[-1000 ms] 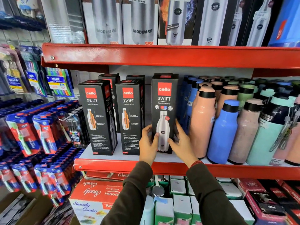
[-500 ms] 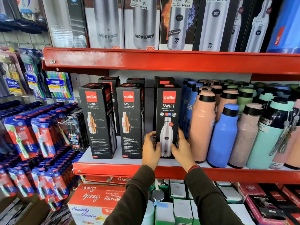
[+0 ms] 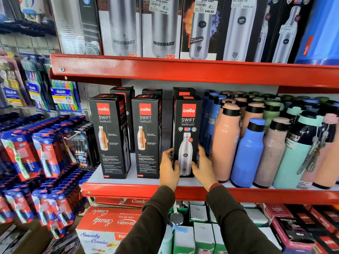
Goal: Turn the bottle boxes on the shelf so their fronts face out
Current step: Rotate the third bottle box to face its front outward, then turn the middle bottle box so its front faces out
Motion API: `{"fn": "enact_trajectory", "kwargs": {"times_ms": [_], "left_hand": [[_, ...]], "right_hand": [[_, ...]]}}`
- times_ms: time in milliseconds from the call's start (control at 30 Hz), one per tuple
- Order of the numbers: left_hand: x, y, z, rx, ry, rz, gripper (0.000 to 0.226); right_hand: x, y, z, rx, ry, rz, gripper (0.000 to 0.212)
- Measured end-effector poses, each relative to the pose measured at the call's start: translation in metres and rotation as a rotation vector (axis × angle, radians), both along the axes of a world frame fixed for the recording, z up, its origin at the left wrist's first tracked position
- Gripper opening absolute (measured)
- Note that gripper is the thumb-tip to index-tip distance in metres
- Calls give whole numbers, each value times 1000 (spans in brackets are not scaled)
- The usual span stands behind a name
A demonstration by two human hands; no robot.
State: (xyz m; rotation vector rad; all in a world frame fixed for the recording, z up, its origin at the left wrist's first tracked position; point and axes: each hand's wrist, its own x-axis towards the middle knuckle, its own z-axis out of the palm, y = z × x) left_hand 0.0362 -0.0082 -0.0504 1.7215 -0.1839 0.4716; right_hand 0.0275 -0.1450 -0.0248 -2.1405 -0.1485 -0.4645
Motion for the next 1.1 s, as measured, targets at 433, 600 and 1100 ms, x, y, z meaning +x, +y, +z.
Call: {"fn": "enact_trajectory", "kwargs": {"times_ms": [433, 600, 1100], "left_hand": [[-16, 3, 7, 23, -26, -42, 54], [-46, 22, 16, -43, -186, 22, 44], [-20, 108, 21, 22, 55, 132, 50]], "right_hand": [[-2, 7, -8, 79, -73, -95, 73], [-26, 24, -9, 258, -300, -257, 48], [-12, 128, -7, 195, -22, 116, 52]]}}
